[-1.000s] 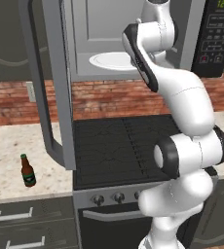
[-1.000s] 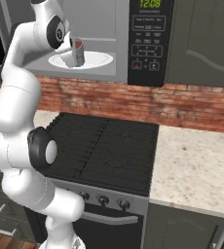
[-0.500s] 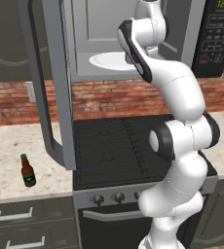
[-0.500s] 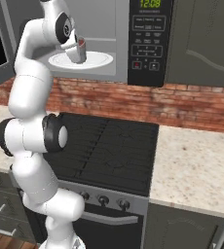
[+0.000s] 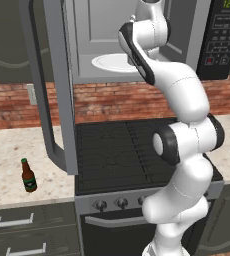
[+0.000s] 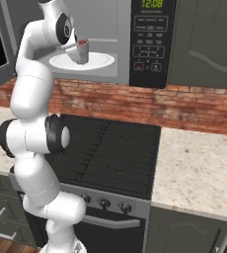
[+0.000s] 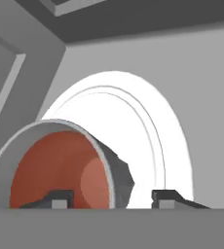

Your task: Place the microwavable item in the microwave. Then, close the microwave door and press the start button.

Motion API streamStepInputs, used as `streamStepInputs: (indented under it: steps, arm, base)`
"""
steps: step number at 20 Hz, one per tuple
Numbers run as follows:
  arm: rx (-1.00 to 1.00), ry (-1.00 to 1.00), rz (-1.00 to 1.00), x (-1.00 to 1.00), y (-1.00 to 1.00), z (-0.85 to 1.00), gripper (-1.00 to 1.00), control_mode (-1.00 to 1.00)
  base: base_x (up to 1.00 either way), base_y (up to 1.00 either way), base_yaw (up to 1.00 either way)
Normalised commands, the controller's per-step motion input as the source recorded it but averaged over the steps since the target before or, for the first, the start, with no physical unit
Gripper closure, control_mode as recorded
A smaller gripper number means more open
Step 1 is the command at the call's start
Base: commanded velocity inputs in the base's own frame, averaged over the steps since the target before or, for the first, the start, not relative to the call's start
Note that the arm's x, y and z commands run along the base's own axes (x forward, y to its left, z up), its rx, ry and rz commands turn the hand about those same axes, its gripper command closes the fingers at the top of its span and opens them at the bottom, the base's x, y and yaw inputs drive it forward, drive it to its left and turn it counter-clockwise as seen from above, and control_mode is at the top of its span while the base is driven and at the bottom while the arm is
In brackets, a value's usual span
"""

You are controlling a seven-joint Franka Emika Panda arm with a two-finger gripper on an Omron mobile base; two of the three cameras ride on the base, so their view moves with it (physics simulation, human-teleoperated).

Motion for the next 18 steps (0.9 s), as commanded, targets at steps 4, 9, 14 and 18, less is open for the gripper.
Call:
streamStepInputs:
  steps: [4, 9, 14, 18]
  arm:
    - [0.0, -0.21, 0.0, -0.08, 0.0, 0.18, -1.0, -1.0]
    - [-0.01, -0.28, 0.0, -0.47, -0.01, 0.01, -1.0, -1.0]
    - [-0.22, -0.36, 0.0, -1.0, 0.0, -0.69, -1.0, -1.0]
    - [-0.32, -0.18, 0.0, -0.66, -0.03, -0.96, -1.0, -1.0]
  base:
    - [0.0, 0.0, 0.0]
    - [0.0, 0.0, 0.0]
    - [0.0, 0.0, 0.0]
    - [0.0, 0.0, 0.0]
